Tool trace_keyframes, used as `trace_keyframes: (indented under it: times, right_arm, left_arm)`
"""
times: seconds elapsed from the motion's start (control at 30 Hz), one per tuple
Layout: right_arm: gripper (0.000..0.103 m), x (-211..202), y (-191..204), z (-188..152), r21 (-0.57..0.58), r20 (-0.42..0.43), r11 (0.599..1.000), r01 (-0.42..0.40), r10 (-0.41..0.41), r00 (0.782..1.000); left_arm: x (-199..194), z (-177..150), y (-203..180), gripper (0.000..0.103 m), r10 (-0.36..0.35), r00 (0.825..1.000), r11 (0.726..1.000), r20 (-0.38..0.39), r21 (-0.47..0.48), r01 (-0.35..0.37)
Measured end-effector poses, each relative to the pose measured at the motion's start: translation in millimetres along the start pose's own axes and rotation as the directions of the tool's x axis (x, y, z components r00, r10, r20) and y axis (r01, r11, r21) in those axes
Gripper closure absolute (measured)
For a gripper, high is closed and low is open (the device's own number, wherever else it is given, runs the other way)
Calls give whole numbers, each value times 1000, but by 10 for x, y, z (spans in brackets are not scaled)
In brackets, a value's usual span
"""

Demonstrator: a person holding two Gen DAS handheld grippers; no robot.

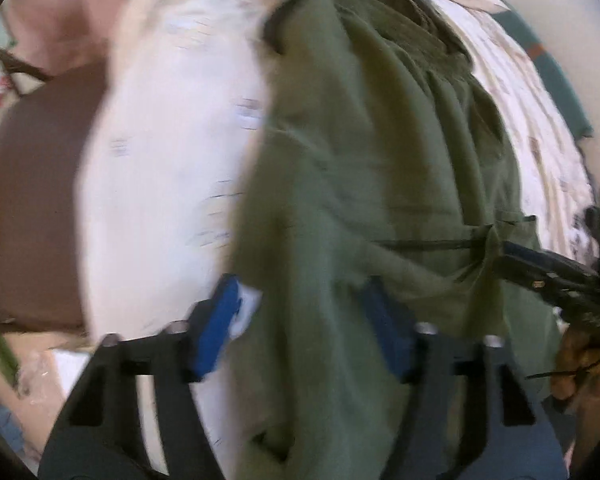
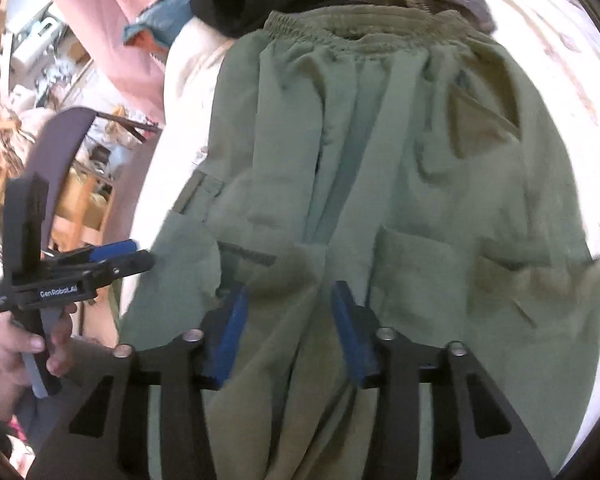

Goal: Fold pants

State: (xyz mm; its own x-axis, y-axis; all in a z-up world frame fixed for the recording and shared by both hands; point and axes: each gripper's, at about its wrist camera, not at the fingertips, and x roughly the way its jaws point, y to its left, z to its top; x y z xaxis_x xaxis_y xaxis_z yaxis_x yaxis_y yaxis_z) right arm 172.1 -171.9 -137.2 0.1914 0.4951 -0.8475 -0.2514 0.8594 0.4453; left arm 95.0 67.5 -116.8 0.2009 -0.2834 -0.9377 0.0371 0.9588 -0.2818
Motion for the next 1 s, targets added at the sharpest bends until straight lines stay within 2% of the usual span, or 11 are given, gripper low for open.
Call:
trace_keyframes:
  times: [0.03, 0.07, 0.1, 0.13, 0.17, 0.27, 0.43, 0.6, 0.7, 0.83, 1.0]
  right_arm:
    - [77, 61, 6, 24, -2, -6, 1000, 9, -9, 1000]
    - [95, 74, -19, 21, -9, -9, 1000, 5, -5, 1000]
    - [102, 75, -3, 21, -25, -2, 1000, 8, -8, 1000]
    - [102, 51, 26, 13, -43, 12, 999, 12, -12, 1000]
    - [102, -31, 64, -12, -69, 39, 998, 7, -4, 999]
    - [103, -266, 153, -65, -106, 87, 994, -18, 27, 996]
    - [103, -662, 125, -157, -98, 140, 991, -87, 100, 985]
    - [103, -1020, 196, 66, -96, 185, 980, -172, 187, 965]
    - [103, -1209, 284, 389, -122, 218, 980, -159, 182, 959]
    - [103, -1294, 229, 996, -97, 251, 989, -114, 135, 958]
    - [103, -1011, 2, 1891, -82, 242, 997, 6, 14, 970]
  left_arm:
    - [74, 37, -18, 52, -6, 1000, 1000, -6, 14, 6]
    - [123, 51, -72, 64, -10, 1000, 999, -6, 34, 10]
    - [140, 58, -114, 88, -2, 1000, 998, -6, 58, 2]
    - [166, 67, -131, 99, 19, 1000, 997, -10, 73, -18]
    - [175, 49, -124, 102, 36, 999, 996, -16, 79, -35]
    - [1, 14, -156, 103, 63, 998, 994, -9, 95, -61]
    - [-629, -138, -172, 103, 13, 997, 992, 82, 126, -23]
    - [-1267, 26, -25, 103, -61, 970, 996, 235, 74, 44]
    - [-1418, 400, -119, 103, -81, 958, 991, 274, 121, 50]
    - [-1471, 983, -245, 103, -46, 946, 986, 320, 167, -9]
    - [-1190, 1914, -448, 103, 63, 932, 964, 356, 219, -149]
